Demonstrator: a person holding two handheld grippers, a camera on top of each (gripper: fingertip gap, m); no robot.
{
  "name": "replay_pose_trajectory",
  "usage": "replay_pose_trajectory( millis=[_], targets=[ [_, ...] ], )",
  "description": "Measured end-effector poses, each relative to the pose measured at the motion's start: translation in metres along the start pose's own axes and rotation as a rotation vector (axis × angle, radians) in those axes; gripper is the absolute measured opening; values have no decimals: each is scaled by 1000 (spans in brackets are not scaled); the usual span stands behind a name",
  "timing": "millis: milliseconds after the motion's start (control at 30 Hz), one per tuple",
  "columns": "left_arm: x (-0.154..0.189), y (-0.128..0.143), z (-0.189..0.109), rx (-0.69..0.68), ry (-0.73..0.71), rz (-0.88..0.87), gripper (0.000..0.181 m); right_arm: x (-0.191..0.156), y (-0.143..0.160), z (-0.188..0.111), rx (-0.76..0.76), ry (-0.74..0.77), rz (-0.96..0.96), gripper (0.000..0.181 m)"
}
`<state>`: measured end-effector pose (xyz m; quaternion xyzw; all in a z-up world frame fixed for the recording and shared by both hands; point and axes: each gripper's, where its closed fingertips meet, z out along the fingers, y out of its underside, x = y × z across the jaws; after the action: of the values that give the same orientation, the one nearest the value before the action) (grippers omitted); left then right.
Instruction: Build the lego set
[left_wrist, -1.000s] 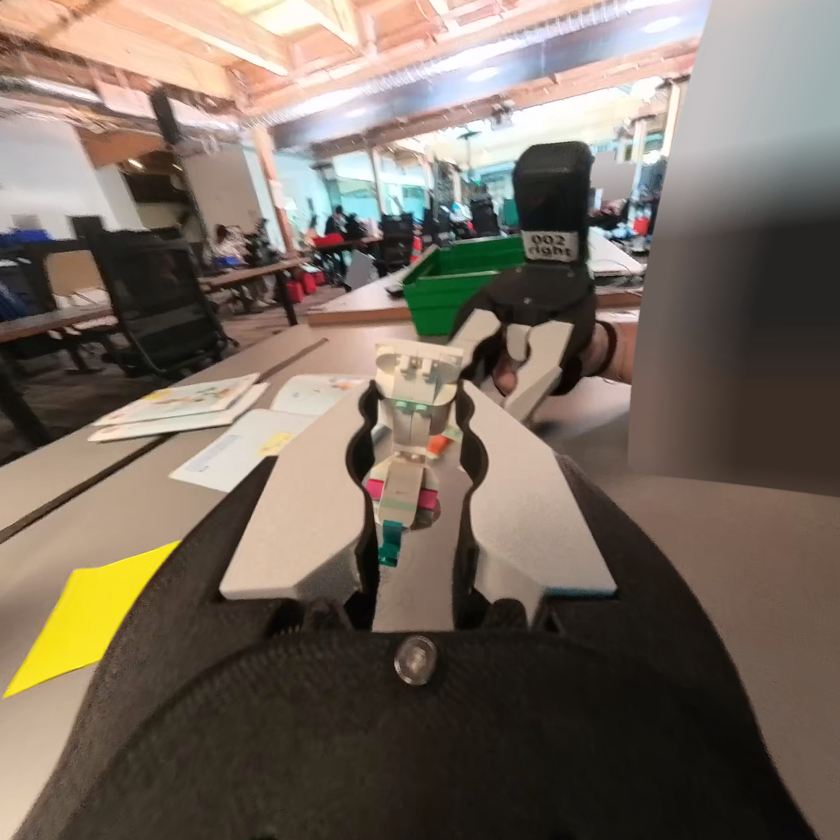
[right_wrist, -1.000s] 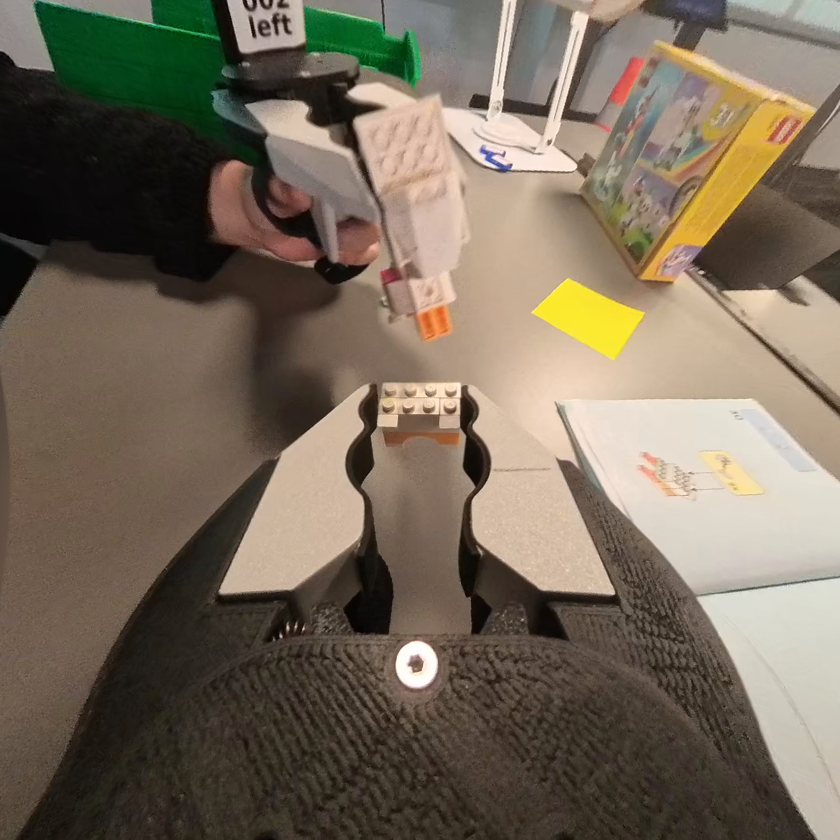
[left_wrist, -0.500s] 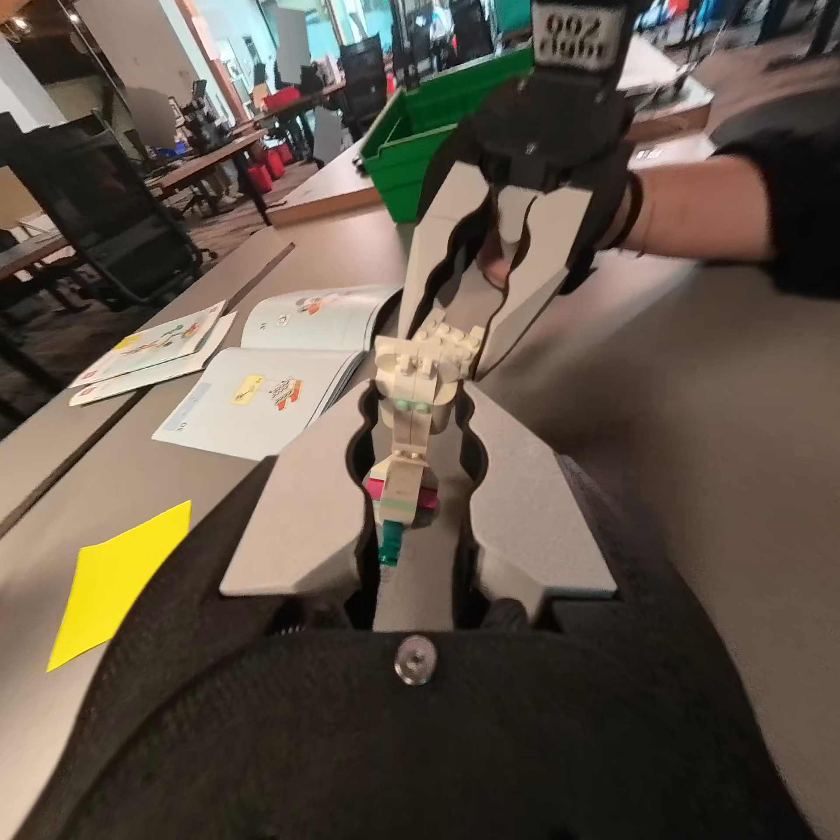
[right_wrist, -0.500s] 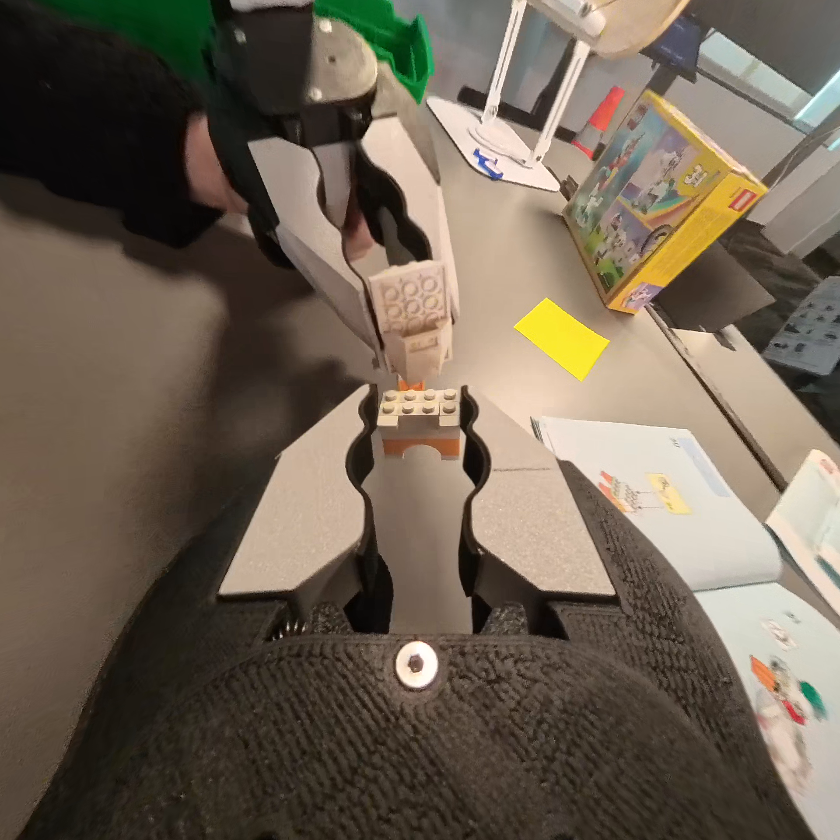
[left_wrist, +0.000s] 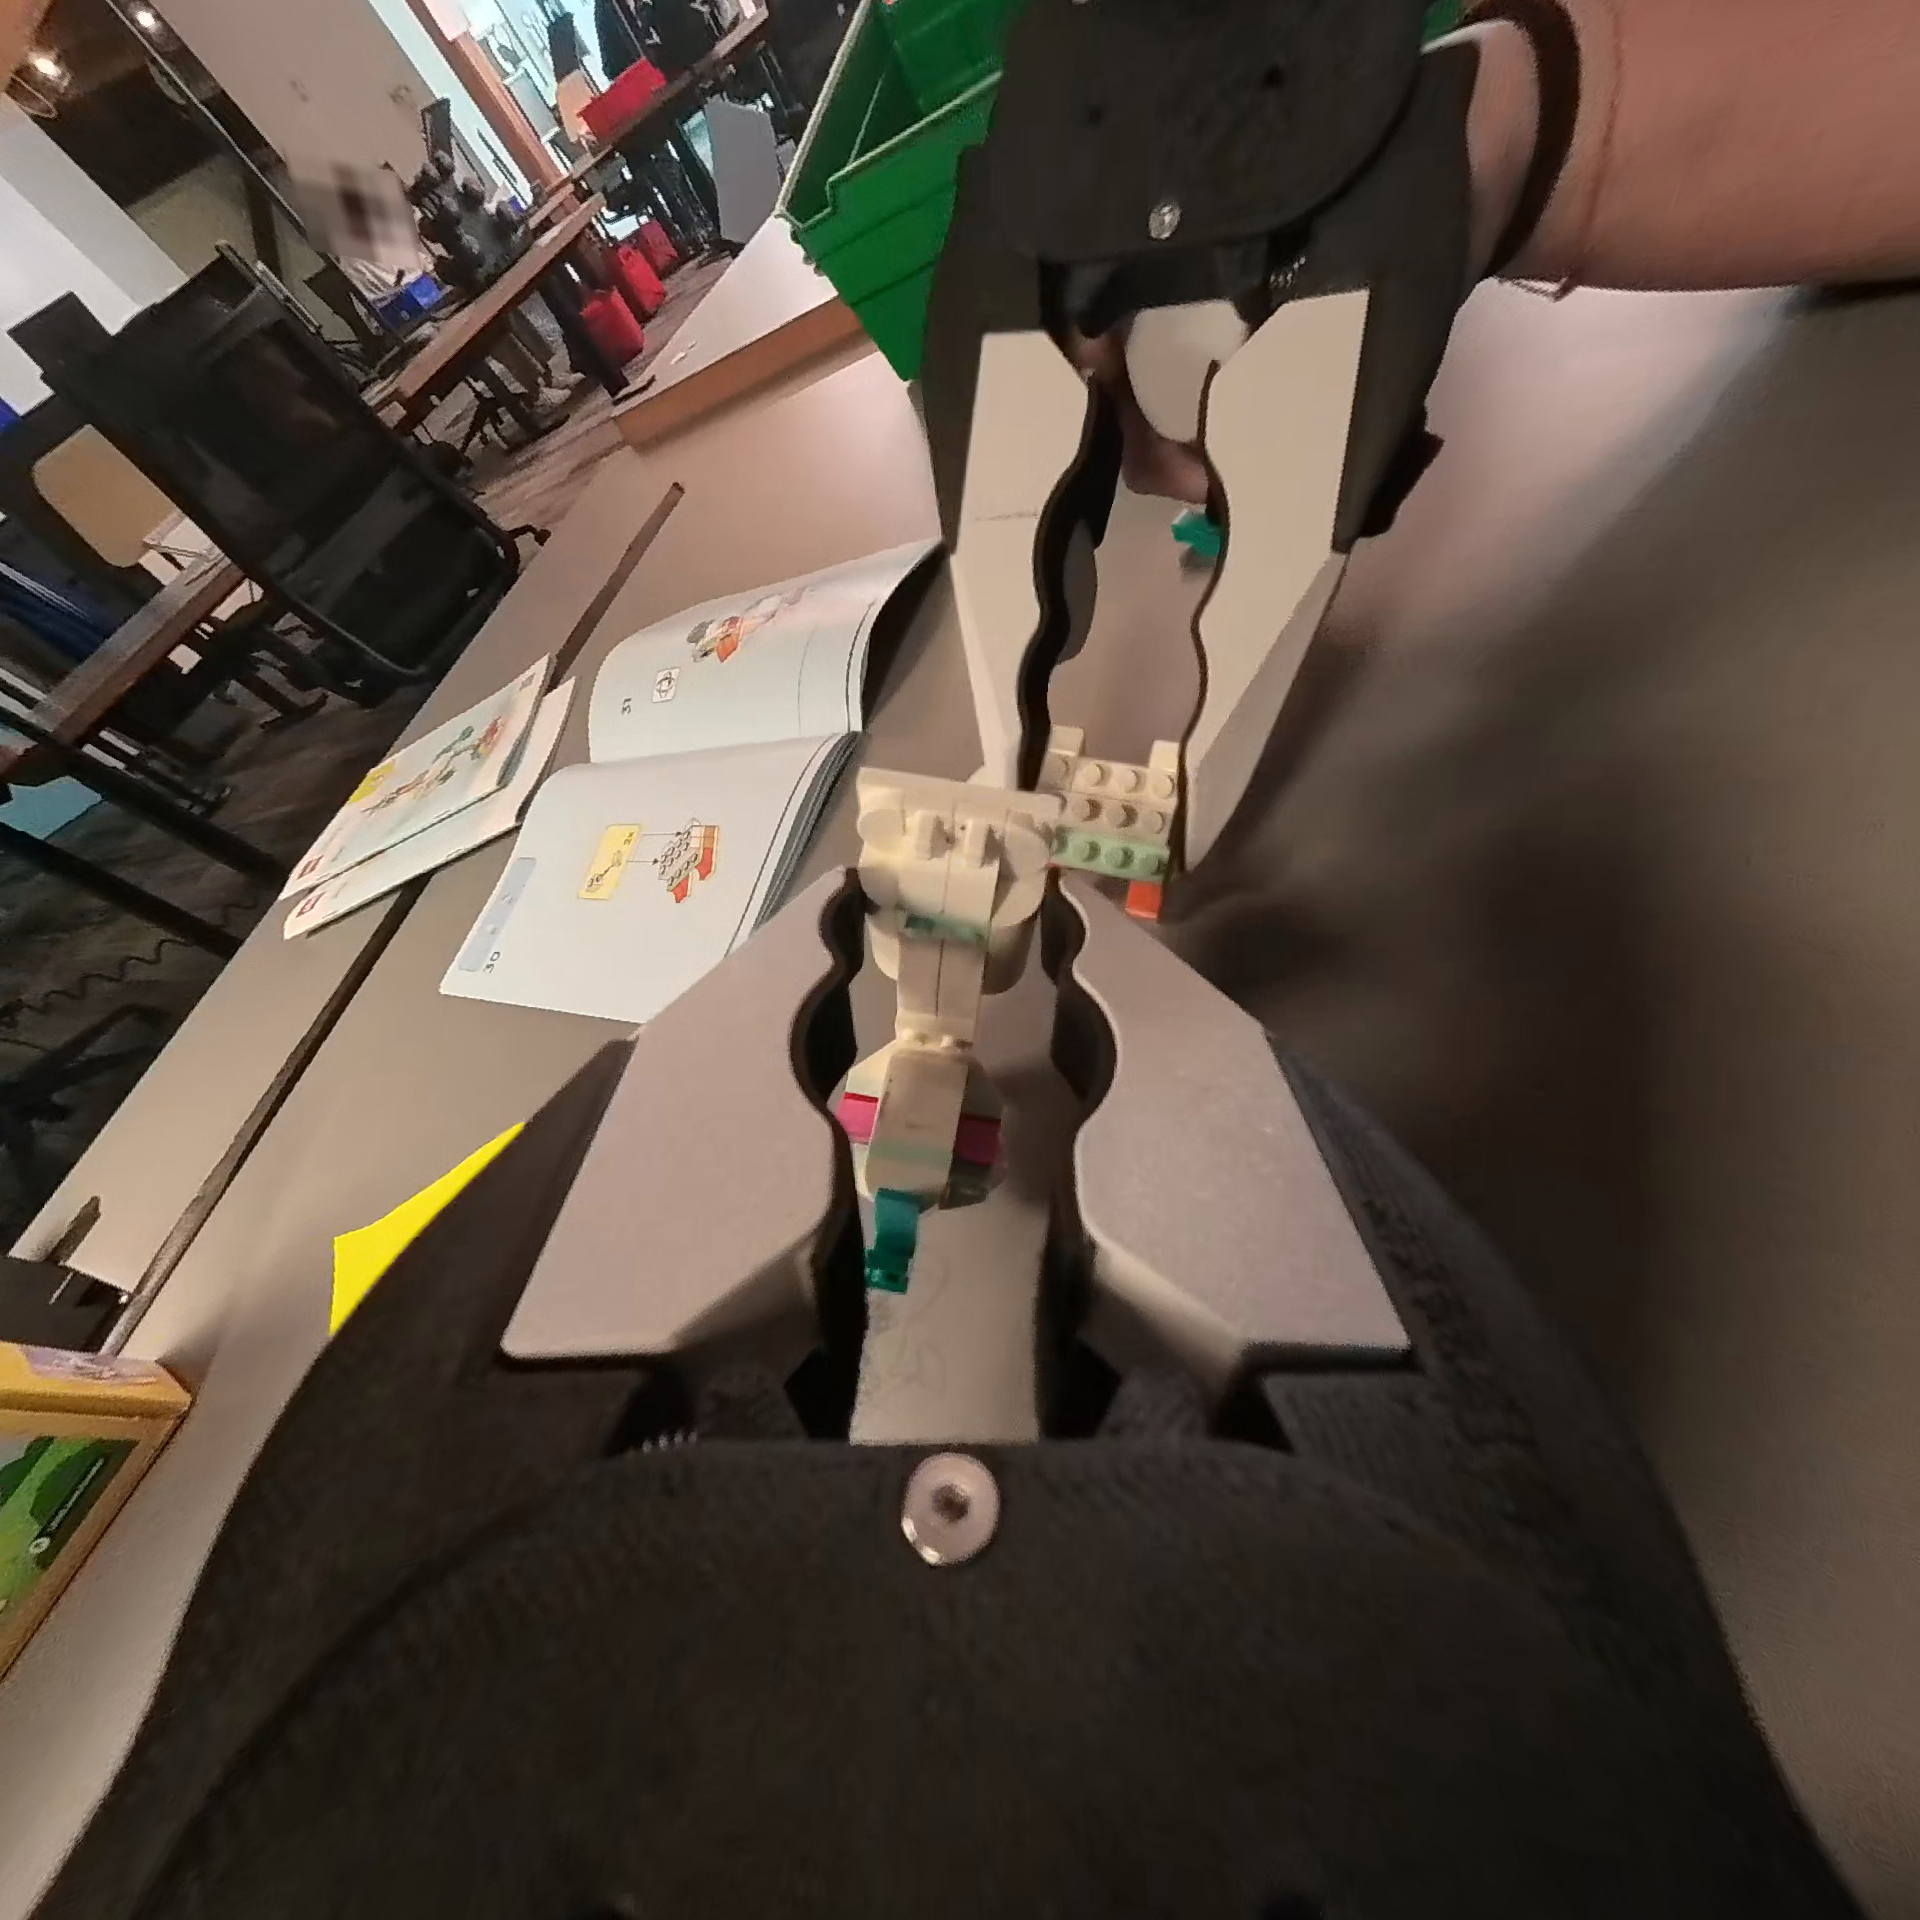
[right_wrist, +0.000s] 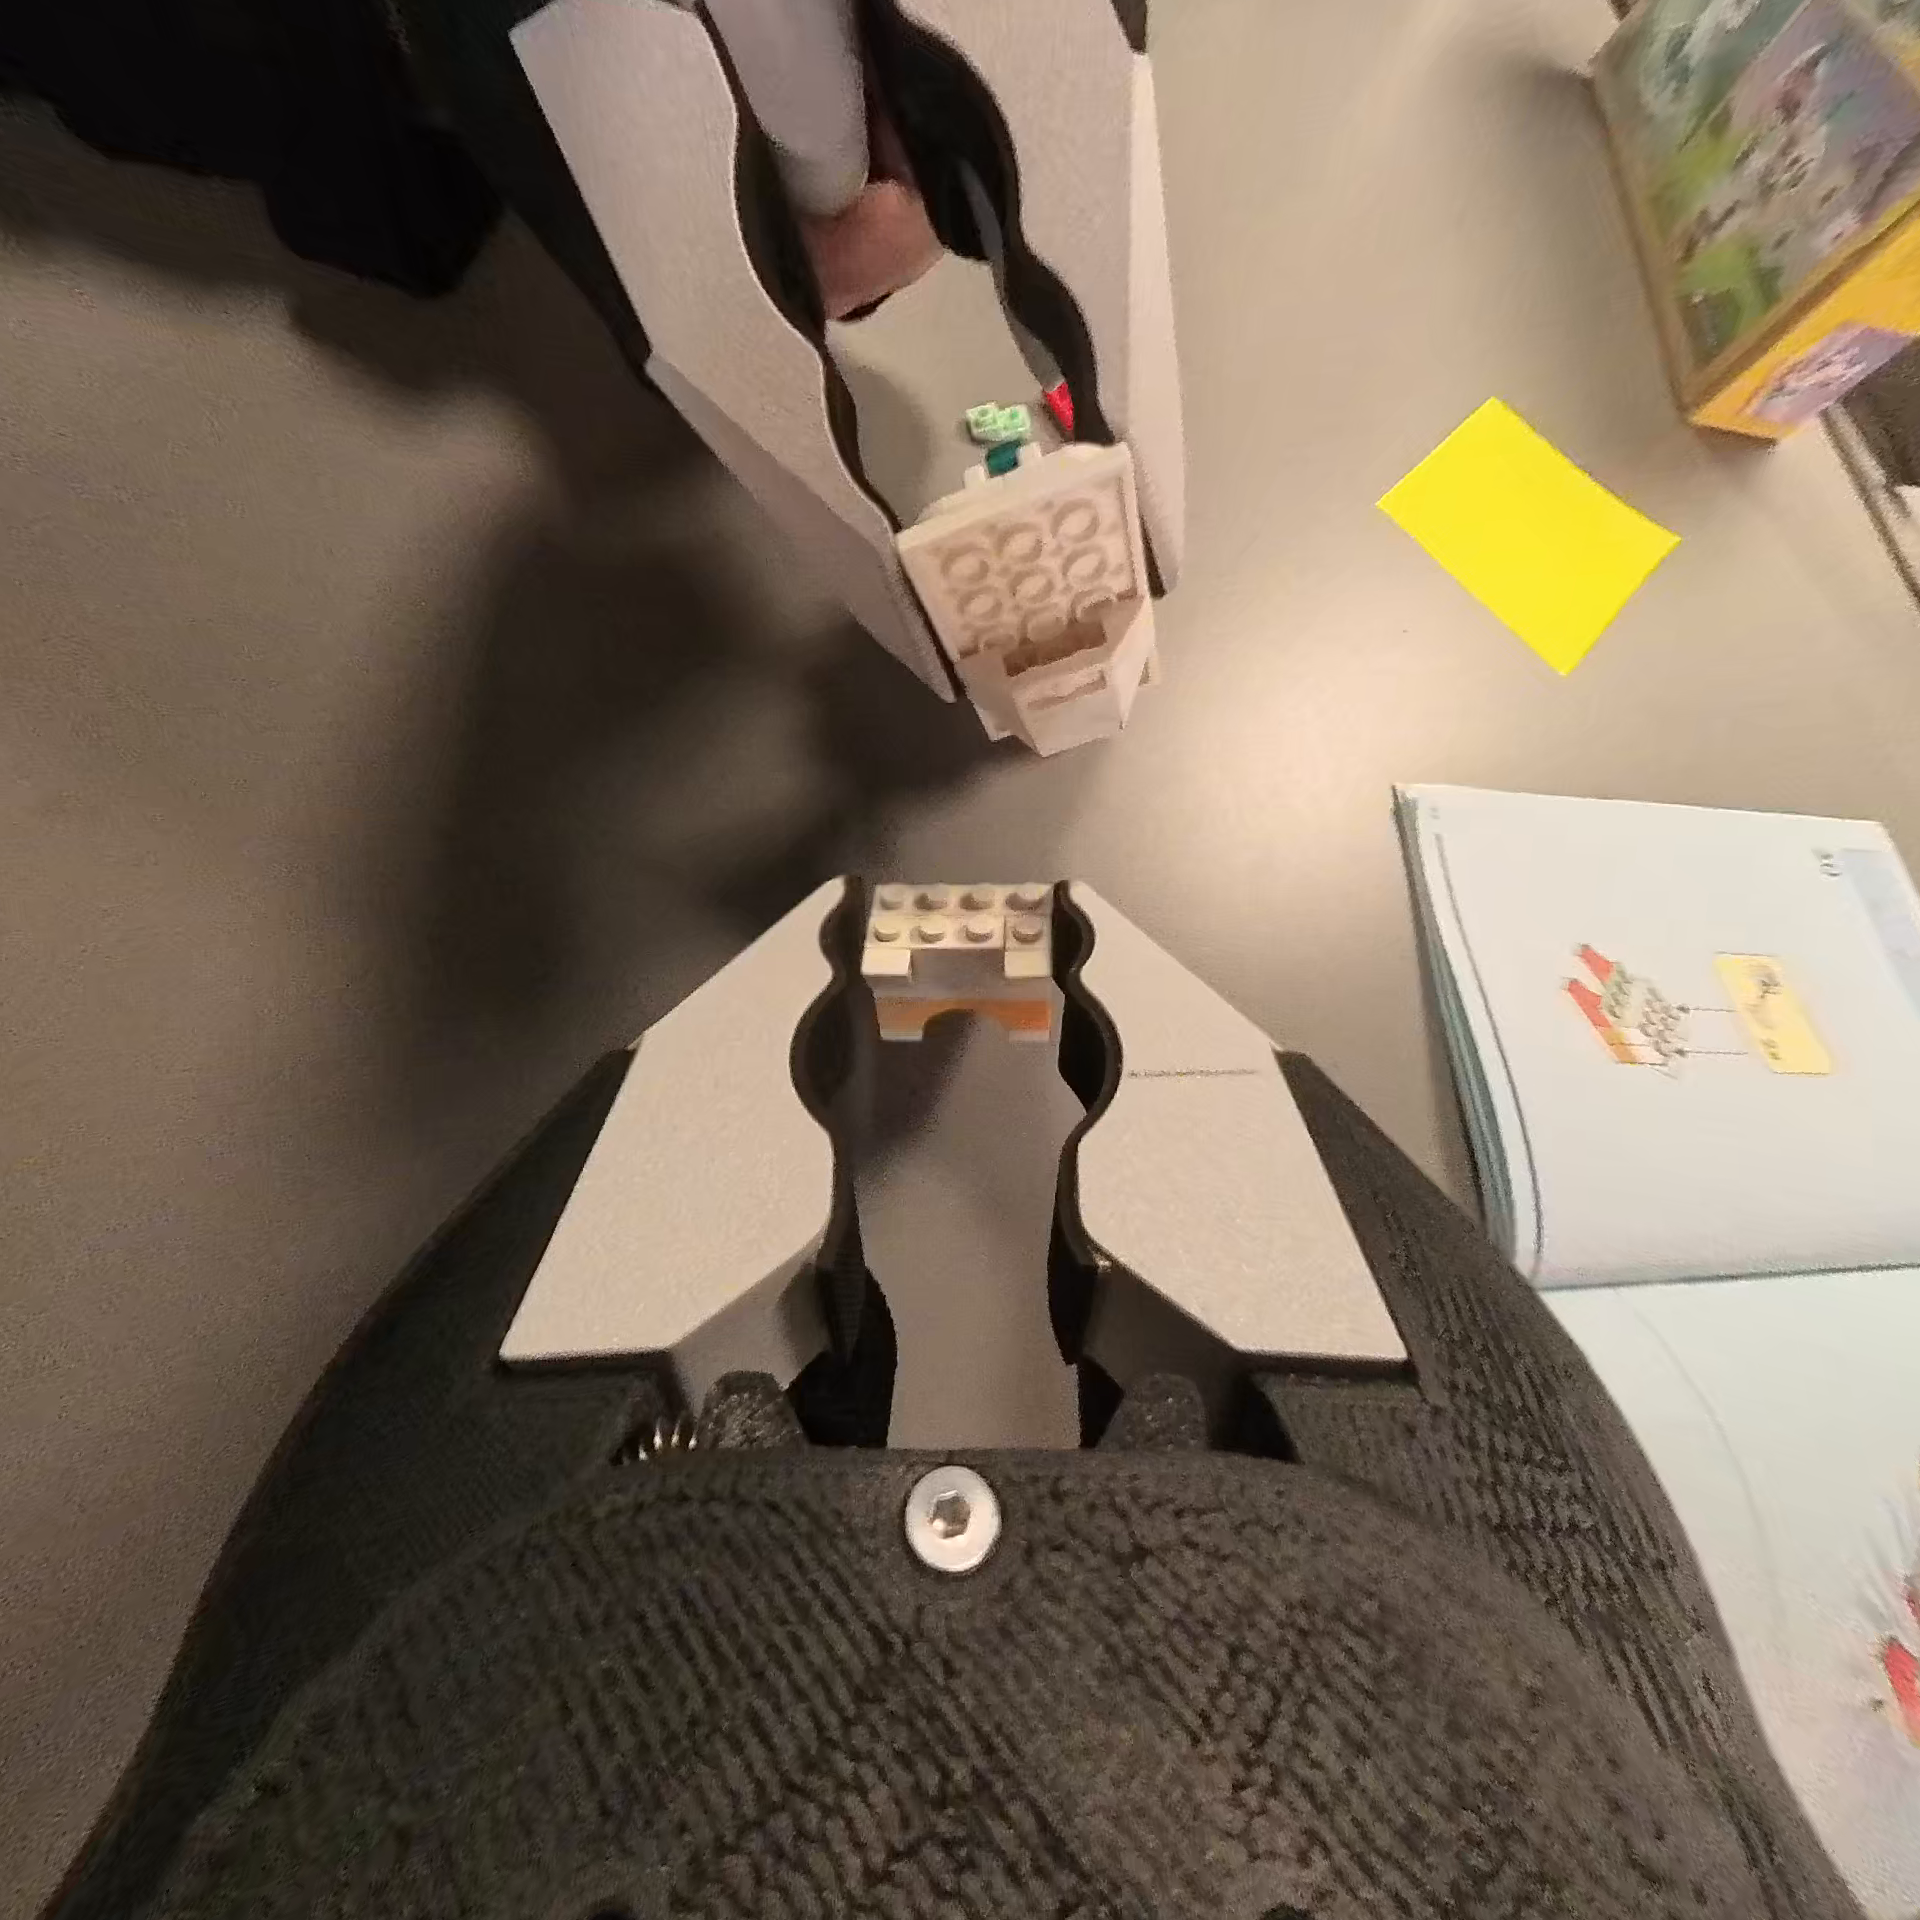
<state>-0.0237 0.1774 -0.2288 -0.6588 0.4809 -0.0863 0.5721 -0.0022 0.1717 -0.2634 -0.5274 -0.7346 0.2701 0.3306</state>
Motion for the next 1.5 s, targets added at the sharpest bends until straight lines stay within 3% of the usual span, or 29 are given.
replay_pose_trajectory(
  millis=[267, 533, 700, 900, 1000, 1267, 1400, 1500],
  targets=[
    [1, 4, 0, -27, 14, 13, 33, -9, 6, 0, -55, -75, 52, 35],
    [1, 5, -2, -34, 18, 22, 33, -9, 24, 7, -281, -117, 61, 36],
    [1, 6, -2, -36, 18, 28, 33, -17, 12, 7, -106, -169, 132, 54],
    [2, 5, -4, -14, 46, -5, 33, -18, 14, 6, 11, -215, 209, 49],
    [1, 4, -5, -2, 53, -29, 33, -20, 8, 6, 50, -246, 216, 35],
    [3, -2, -11, 51, 115, -106, 33, -17, 4, -8, 50, -237, 243, 34],
    [4, -4, -12, 60, 129, -118, 33, -19, 9, -22, -80, -229, 246, 34],
    [6, -4, -11, 56, 134, -112, 33, -6, 24, -38, -309, -125, 172, 34]
  ],
)
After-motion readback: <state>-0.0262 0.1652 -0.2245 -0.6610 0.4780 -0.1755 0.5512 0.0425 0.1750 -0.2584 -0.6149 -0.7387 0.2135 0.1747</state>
